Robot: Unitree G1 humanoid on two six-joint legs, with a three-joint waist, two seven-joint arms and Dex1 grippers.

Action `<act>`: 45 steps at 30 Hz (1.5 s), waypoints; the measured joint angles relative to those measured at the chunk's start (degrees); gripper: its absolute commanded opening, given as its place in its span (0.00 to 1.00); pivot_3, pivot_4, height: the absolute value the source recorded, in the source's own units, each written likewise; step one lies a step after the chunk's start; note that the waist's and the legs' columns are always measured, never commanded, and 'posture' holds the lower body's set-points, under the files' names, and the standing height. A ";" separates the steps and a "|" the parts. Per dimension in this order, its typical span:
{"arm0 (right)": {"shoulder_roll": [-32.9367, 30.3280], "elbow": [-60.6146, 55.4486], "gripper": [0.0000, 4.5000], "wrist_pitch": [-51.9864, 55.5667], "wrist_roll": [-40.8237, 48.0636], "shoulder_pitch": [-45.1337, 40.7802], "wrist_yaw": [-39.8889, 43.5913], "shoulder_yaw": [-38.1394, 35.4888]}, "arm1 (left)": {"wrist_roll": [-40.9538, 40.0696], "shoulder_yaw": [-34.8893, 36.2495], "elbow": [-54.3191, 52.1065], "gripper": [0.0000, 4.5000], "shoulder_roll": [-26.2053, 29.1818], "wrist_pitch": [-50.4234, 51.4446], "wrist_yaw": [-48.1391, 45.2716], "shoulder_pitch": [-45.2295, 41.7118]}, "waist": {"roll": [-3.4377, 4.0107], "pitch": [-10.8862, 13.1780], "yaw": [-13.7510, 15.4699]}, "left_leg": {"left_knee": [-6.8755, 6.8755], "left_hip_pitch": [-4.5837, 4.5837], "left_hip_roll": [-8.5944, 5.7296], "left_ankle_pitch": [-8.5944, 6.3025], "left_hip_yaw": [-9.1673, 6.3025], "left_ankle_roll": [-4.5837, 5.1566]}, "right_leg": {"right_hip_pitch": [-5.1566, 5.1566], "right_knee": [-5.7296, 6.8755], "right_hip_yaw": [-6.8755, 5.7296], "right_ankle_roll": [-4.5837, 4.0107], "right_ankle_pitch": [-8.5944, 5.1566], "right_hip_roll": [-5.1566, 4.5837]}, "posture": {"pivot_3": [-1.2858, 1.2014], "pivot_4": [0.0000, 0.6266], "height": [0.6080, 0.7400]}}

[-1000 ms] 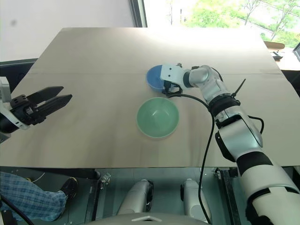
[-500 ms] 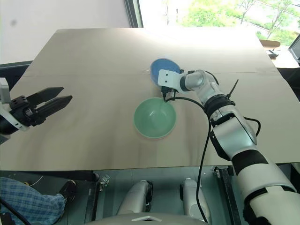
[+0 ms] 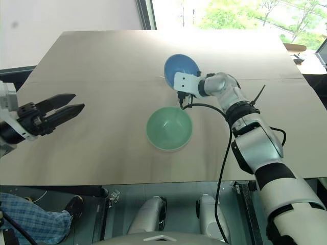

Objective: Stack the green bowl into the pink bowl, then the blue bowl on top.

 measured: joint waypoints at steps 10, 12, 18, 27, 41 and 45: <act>-21.01 -57.24 0.01 26.38 21.92 13.74 27.90 -0.75 | 3.69 -7.90 7.79 0.71 0.04 -3.67 -3.95 -8.11 | 0.00 0.00 0.99 | 0.06 0.08 0.01 -0.01 -0.03 0.02 | 0.05 0.08 -0.07 0.01 0.00 0.00 | 0.52 0.24 1.00; -25.52 -65.25 0.01 28.92 23.78 17.01 30.29 -0.51 | 4.99 -10.03 10.37 0.71 -0.14 -4.93 -5.17 -10.60 | -0.02 -0.01 1.12 | 0.08 0.07 0.01 -0.01 -0.03 0.02 | 0.06 0.06 -0.06 0.01 0.00 0.01 | 0.52 0.24 1.00; -25.68 -70.16 0.20 32.17 22.29 17.83 27.77 0.94 | 6.64 -13.53 13.45 0.71 -1.02 -6.70 -7.09 -14.25 | -0.03 -0.02 0.98 | 0.12 0.07 0.01 -0.01 0.01 0.01 | 0.04 0.07 -0.03 0.01 0.00 0.01 | 0.52 0.24 1.00; -23.47 -68.76 0.85 34.20 18.72 15.82 21.91 1.24 | 8.04 -14.49 15.39 0.71 -1.18 -8.16 -8.60 -15.43 | -0.03 -0.01 1.06 | 0.12 0.04 0.01 -0.01 0.00 0.01 | 0.04 0.05 -0.04 0.01 -0.01 0.01 | 0.52 0.24 1.00; -28.73 -62.03 0.85 44.00 35.57 42.86 14.26 -27.08 | 8.17 -8.46 3.57 0.71 -2.66 -8.53 -2.53 1.16 | -0.12 -0.05 1.40 | 0.10 0.07 -0.03 -0.02 0.05 0.03 | 0.13 0.01 0.00 0.00 -0.01 -0.08 | 0.52 0.24 1.00; -28.35 -53.63 0.85 36.53 38.67 51.22 16.71 -36.18 | 8.36 -6.91 -0.36 0.71 -5.90 -11.38 -0.95 7.46 | -0.14 -0.06 1.42 | 0.10 0.16 -0.02 -0.02 0.06 0.04 | 0.27 -0.05 0.00 0.01 -0.01 -0.08 | 0.52 0.24 1.00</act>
